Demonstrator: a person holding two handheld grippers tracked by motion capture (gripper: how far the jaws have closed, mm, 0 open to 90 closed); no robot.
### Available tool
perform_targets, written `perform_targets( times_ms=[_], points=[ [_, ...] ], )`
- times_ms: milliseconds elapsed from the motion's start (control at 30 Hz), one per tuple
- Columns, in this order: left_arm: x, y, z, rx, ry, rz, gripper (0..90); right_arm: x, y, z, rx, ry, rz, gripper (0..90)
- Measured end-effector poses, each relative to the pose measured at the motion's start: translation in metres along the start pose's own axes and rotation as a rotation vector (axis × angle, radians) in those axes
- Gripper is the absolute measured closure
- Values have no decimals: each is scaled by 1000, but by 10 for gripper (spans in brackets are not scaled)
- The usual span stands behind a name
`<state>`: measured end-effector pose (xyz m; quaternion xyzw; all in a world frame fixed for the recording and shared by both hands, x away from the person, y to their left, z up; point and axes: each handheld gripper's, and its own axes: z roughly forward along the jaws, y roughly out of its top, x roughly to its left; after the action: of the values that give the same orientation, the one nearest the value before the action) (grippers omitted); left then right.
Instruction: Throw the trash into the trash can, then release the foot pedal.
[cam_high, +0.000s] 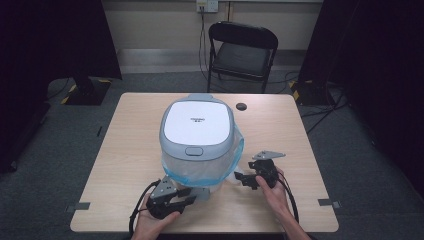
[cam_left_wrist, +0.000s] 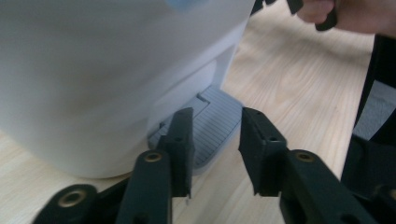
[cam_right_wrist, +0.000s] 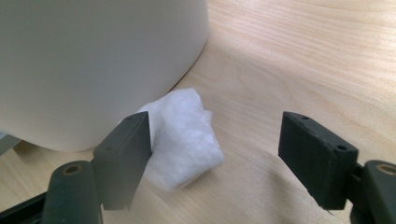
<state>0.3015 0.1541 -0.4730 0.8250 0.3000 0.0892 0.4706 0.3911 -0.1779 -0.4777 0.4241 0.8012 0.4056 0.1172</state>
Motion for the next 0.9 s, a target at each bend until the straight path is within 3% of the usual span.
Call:
perform_targets(
  times_ms=[133,167,233,367,467,700,867,900],
  points=[
    [1,-2,10,4,-3,-14,729,0,0,0,1,3,2,245],
    [1,-2,10,14,25,-1,770,-1,0,0,2,5,3,245],
    [2,-3,11,12,27,13,793,0,0,0,-1,3,1,245],
    [9,-3,11,15,3,-16,844,-2,0,1,4,12,3,246],
    [9,-3,12,13,9,-5,865,-2,0,2,7,19,5,246],
    [4,-4,14,21,66,36,890,-1,0,3,7,20,5,246],
    [5,-2,15,29,71,35,900,-2,0,3,7,18,4,246],
    [8,-2,15,30,56,26,900,-2,0,4,12,19,-1,246]
  ],
)
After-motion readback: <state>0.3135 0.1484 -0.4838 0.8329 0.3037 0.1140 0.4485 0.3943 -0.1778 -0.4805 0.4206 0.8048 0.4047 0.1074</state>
